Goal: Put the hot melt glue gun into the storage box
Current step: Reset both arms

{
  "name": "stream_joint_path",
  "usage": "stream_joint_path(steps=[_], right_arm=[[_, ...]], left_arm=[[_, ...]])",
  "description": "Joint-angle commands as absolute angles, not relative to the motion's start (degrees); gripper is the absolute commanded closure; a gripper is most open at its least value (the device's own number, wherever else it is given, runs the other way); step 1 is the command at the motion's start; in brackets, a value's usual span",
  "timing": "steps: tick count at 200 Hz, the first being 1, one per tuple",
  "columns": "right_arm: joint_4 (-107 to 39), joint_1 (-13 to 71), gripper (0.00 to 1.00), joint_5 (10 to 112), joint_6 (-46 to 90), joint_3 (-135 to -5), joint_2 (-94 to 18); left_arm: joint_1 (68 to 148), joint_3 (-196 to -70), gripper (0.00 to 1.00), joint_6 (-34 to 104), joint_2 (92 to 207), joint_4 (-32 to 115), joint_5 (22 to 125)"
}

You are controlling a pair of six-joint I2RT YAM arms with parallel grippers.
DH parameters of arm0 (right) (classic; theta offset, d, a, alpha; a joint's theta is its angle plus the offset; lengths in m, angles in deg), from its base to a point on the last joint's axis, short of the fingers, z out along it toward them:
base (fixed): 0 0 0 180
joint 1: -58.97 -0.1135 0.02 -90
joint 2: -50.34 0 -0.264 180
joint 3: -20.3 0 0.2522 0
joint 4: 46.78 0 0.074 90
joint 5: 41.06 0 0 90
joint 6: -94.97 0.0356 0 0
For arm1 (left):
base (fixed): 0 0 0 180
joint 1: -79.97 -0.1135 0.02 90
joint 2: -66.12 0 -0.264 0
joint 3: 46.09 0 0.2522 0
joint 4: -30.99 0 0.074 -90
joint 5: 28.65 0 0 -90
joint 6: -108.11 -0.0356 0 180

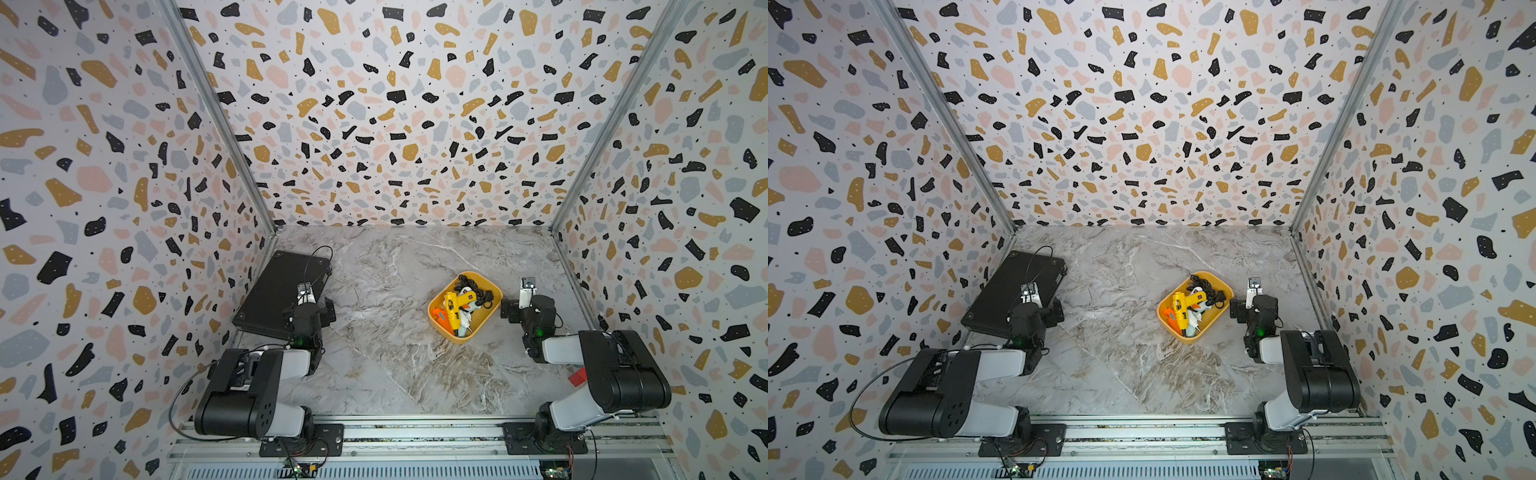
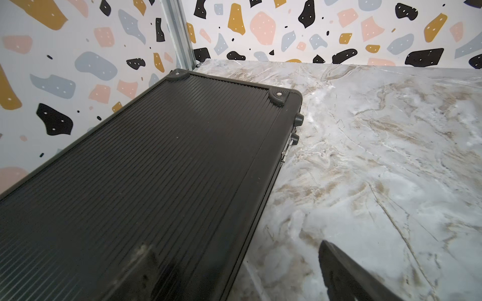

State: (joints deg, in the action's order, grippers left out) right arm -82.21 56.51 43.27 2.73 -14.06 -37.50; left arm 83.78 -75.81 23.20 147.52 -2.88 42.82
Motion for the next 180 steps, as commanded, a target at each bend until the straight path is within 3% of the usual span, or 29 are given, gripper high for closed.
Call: stream_joint_path(steps=[1, 180], right_arm=[[-82.2, 56.4, 0.01, 45.8, 2.0, -14.2, -36.5], [-82.5, 56.4, 0.01, 45.8, 1.8, -14.2, -36.6]], left_arm=[[84.0, -77.3, 0.0, 22.4, 147.5, -5.0, 42.1], [83.9, -77.3, 0.0, 22.3, 147.4, -5.1, 42.1]])
